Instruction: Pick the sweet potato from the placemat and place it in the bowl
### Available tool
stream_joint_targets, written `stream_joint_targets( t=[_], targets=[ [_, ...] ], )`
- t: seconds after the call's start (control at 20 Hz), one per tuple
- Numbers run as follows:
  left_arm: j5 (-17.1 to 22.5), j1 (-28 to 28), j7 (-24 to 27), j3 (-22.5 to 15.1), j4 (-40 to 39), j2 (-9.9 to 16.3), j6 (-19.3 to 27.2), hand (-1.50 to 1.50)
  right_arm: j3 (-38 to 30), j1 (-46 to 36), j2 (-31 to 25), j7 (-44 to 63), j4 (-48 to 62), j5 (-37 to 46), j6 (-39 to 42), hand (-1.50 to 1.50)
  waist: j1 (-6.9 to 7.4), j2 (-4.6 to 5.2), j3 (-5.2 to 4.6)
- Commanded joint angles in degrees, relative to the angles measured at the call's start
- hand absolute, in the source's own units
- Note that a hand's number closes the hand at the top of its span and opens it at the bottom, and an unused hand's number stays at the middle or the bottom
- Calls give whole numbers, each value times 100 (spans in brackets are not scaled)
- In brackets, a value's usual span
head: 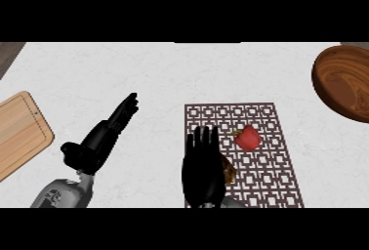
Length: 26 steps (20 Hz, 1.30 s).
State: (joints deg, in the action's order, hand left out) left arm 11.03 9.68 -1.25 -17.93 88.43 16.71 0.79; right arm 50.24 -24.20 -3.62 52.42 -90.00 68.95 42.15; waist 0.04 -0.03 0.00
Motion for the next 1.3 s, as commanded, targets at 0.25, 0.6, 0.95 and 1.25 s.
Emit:
stream_joint_targets(
  t=[0.25,0.6,0.95,1.25],
  targets=[
    [-288,8,-379,123,310,-337,-99,0,-875,-138,-290,-858,525,315,-339,-150,12,2,1],
    [-520,-126,-238,275,194,-480,-262,0,-1045,-120,105,-1429,1185,544,-1036,150,22,7,1],
    [-494,-445,-329,447,492,-431,-560,0,-974,-252,35,-1882,820,992,-976,150,21,-2,0],
    [-720,-237,-134,468,149,-672,-436,0,-1555,388,-535,-2594,460,509,-1651,150,-51,-1,2]
  ],
)
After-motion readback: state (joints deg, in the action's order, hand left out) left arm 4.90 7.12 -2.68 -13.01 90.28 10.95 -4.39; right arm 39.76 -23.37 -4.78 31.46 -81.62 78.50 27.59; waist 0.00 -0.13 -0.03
